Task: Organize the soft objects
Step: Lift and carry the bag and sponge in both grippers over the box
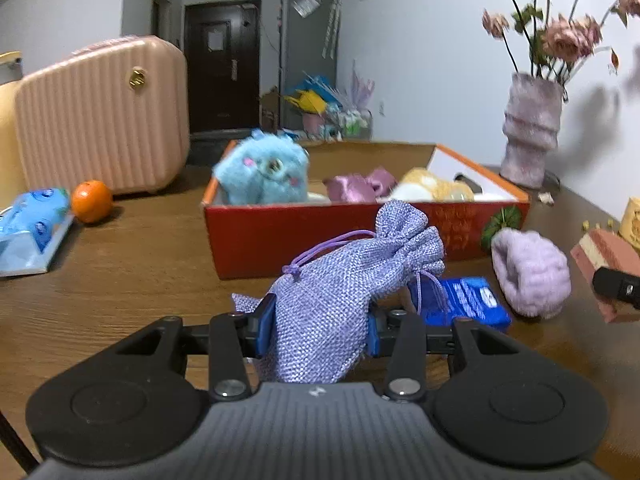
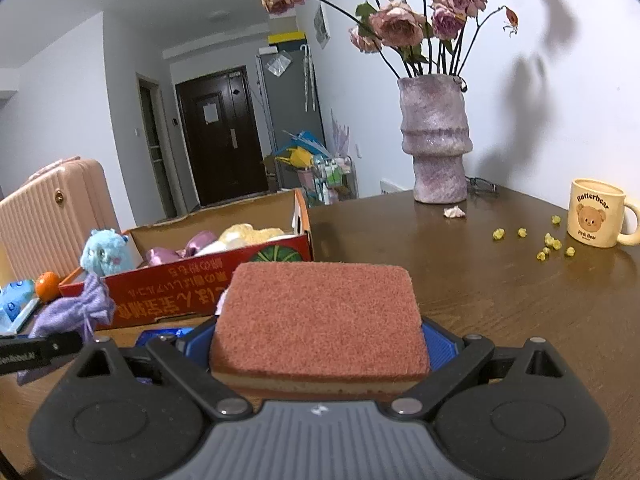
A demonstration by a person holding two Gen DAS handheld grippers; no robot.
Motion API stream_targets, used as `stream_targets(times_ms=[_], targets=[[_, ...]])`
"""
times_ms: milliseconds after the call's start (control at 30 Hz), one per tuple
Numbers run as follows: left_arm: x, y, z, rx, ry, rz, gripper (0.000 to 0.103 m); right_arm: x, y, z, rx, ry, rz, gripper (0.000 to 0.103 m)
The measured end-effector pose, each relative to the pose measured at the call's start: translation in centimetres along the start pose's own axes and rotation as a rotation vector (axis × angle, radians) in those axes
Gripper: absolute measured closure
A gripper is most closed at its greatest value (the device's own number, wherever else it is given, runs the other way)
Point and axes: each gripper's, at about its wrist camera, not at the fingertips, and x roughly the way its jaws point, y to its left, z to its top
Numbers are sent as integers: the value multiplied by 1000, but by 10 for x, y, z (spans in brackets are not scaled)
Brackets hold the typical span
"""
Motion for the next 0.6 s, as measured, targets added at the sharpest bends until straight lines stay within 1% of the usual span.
stream_targets(times_ms=[100, 400, 600], targets=[[-9, 2, 3, -19, -29, 10, 60, -2, 1, 0, -7, -18, 6, 5], [-32, -1, 9, -54, -102, 24, 60, -11, 12, 1, -39, -108, 20, 5], [-42, -5, 15, -71, -144, 30, 60, -23, 25, 2, -85, -221, 42, 5]])
